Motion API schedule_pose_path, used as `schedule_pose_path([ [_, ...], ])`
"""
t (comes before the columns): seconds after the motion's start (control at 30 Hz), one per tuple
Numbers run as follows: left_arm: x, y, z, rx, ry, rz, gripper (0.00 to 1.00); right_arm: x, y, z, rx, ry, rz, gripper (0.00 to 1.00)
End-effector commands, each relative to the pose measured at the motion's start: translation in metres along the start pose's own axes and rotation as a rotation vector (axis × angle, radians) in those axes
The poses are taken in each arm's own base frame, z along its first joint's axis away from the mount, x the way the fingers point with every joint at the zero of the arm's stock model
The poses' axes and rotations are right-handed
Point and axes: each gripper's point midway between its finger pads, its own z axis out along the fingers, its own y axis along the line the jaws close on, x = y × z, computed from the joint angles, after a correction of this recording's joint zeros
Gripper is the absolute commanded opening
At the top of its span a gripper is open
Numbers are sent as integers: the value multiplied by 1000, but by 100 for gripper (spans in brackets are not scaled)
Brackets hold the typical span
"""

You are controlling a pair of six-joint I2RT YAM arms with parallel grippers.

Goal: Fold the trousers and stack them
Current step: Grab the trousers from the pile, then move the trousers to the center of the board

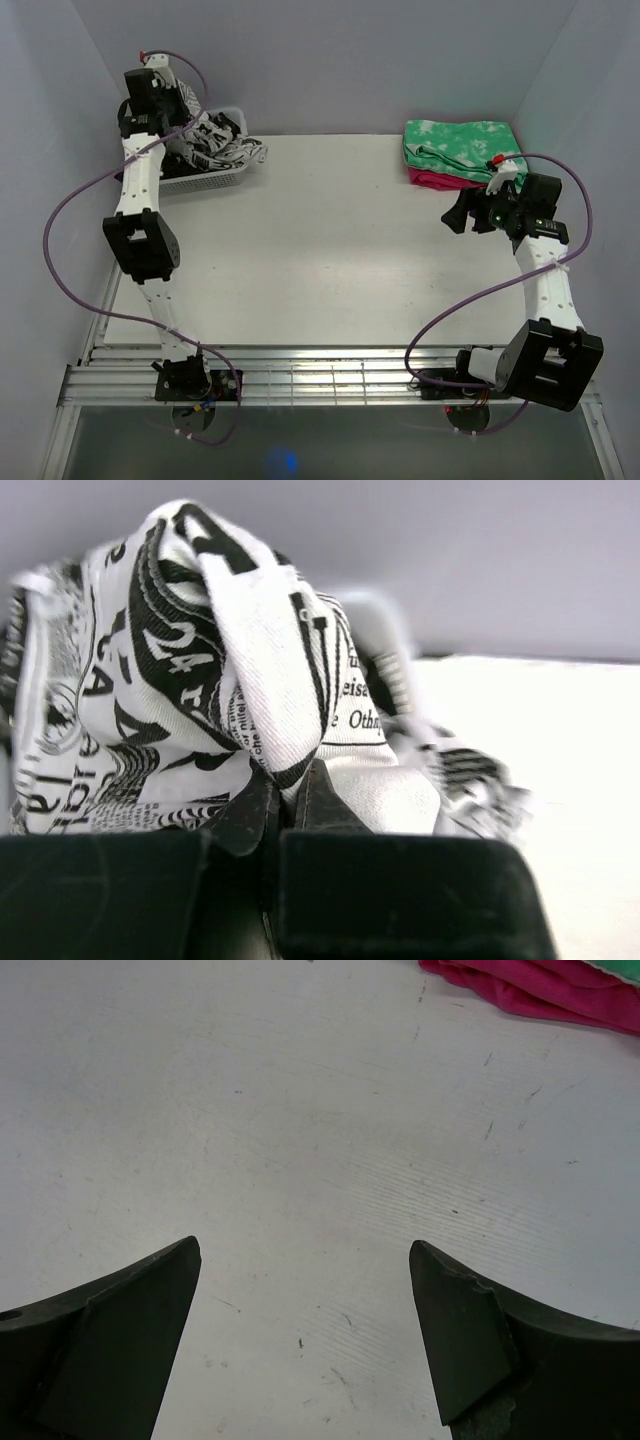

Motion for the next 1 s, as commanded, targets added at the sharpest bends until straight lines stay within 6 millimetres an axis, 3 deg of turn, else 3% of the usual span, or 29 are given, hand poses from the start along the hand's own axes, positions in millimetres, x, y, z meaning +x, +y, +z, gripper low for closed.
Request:
schedule_pose_path([
  [0.0, -158, -93, -159, 351, -415, 43, 0, -33, 9, -11, -14, -85, -70, 90],
  [0.1, -173, -122, -196, 495, -467, 19, 0, -37, 11, -13, -22, -96, -73, 90],
  [0.13, -186, -132, -220, 539, -519, 30, 0, -38, 11, -13, -23, -99, -75, 90],
  [0.2, -191, -152, -242, 626, -539, 13, 0, -42, 12, -14, -24, -106, -80, 90],
  [0.23, -202, -164, -267, 681, -592, 45, 0, -43, 12, -15, -26, -109, -81, 90],
  [0.43, -218, -210, -332, 896, -703, 33, 0, -47, 14, -14, -36, -115, -72, 90],
  [0.47, -211, -230, -343, 980, -681, 40, 0, -48, 14, -14, -39, -116, -74, 90],
  [0.7, -167, -303, -384, 1301, -505, 22, 0, -50, 13, -14, -38, -117, -69, 90],
  [0.73, -155, -308, -375, 1306, -461, -5, 0, -50, 14, -14, -38, -117, -68, 90],
  [0.83, -134, -322, -379, 1370, -384, -20, 0, -49, 14, -14, -40, -116, -65, 90],
  [0.93, -100, -342, -373, 1434, -256, -63, 0, -47, 17, -14, -50, -115, -64, 90],
  [0.97, -80, -356, -370, 1473, -184, -71, 0, -47, 17, -14, -57, -115, -62, 90],
])
